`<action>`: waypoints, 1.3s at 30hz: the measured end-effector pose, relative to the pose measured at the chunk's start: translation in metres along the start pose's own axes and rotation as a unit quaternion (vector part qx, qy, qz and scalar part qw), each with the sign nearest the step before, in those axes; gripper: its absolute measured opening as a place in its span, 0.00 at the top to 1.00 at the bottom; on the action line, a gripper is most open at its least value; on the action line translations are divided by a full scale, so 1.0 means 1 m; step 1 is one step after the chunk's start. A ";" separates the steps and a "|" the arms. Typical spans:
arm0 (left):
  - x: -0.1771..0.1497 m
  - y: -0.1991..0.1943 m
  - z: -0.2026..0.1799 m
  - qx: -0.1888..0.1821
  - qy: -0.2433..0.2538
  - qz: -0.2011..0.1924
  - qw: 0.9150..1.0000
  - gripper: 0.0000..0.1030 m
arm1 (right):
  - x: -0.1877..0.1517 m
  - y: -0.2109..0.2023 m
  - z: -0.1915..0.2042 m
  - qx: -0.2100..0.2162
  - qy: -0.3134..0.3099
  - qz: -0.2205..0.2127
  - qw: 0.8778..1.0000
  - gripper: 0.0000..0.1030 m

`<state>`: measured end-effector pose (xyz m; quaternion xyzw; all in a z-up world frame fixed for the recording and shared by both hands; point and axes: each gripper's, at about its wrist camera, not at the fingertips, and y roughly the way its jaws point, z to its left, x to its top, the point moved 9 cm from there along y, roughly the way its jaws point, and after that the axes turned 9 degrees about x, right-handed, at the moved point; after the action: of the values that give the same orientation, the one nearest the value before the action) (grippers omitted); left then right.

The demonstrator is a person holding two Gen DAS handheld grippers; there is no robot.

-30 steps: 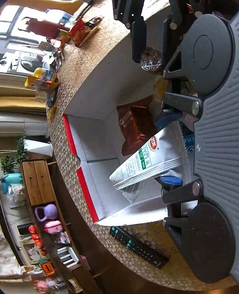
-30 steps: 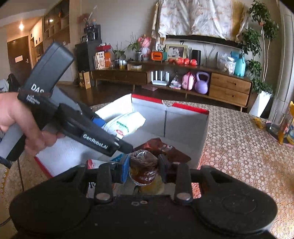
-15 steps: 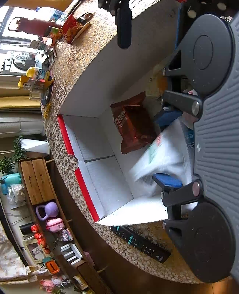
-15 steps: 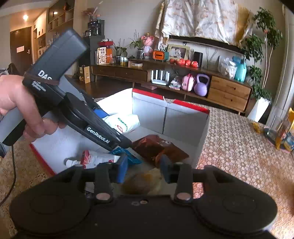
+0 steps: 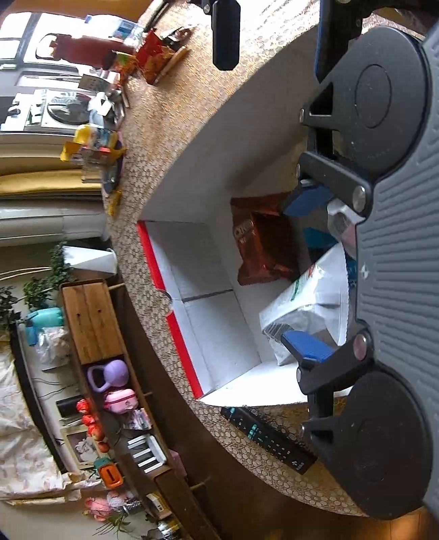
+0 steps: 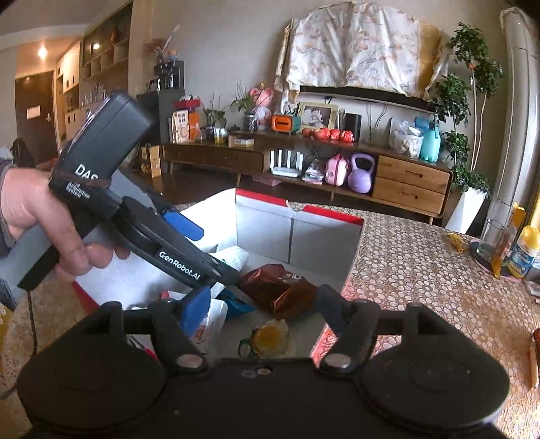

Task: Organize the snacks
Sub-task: 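Open both grippers to drop the white packet and brown snack into the box, then move both grippers back over the snack pile on the table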

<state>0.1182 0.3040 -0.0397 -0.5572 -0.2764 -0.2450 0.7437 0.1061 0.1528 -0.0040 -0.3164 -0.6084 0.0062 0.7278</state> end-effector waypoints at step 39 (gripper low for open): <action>0.028 -0.100 -0.167 -0.002 -0.057 -0.146 0.988 0.18 | -0.096 -0.144 -0.145 -0.193 0.156 -0.078 0.966 0.13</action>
<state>0.0943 0.1160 0.0106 -0.5251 -0.3966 -0.3193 0.6819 0.1564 -0.0655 -0.0298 -0.3992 -0.4995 -0.2177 0.7374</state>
